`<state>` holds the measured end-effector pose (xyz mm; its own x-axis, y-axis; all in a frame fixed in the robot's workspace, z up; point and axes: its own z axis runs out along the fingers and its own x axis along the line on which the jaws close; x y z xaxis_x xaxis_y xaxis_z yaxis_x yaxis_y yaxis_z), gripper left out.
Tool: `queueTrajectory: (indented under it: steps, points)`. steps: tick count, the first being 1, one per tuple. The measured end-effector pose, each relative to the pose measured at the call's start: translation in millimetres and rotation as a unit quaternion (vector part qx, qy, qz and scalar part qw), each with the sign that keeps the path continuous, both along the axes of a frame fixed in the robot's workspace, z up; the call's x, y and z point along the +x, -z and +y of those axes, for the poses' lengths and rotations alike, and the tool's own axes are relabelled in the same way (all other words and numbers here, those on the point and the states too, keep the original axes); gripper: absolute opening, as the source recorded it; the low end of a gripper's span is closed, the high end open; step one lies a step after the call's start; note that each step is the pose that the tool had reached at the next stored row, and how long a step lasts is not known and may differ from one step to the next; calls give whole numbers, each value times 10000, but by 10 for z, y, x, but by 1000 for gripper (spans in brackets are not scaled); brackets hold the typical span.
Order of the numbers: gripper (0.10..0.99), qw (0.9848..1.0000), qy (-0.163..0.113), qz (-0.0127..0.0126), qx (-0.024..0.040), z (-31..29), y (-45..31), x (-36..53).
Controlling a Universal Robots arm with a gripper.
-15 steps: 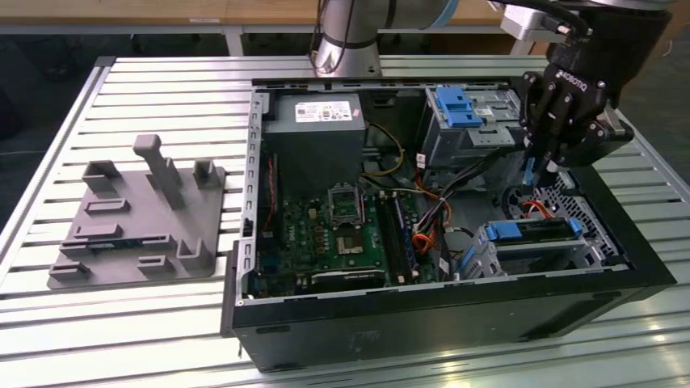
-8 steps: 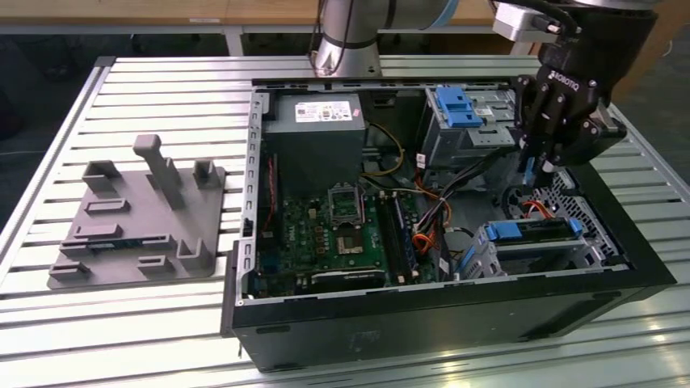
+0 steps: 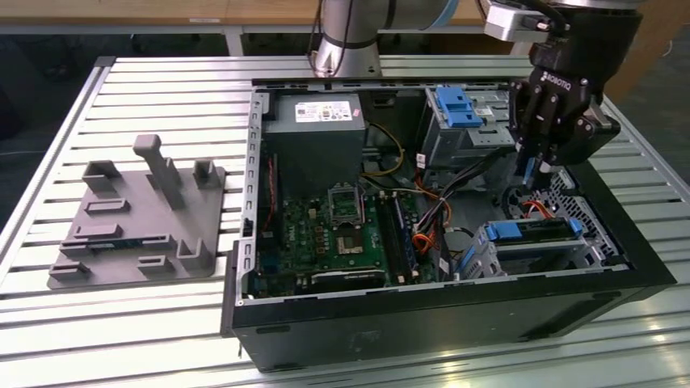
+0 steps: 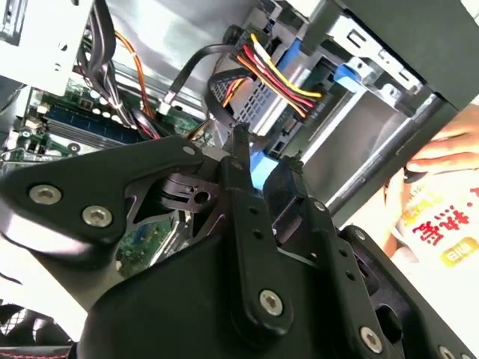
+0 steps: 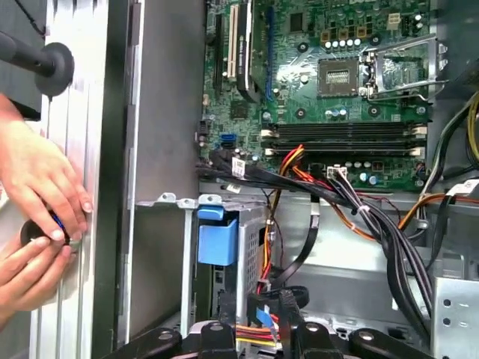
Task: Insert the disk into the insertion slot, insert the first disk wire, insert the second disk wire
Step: 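Insert the second disk wire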
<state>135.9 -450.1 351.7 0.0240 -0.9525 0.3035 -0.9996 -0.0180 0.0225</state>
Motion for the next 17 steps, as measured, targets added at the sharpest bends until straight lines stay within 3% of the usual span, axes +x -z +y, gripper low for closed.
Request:
queueTrajectory:
  steps: [6, 13, 17]
  points:
    - [361, 9997, -46, 1, -239, 25, 21, -4]
    - [361, 9994, -46, 1, -332, 37, 46, -12]
    - [361, 9994, -47, 1, -341, 68, 67, -27]
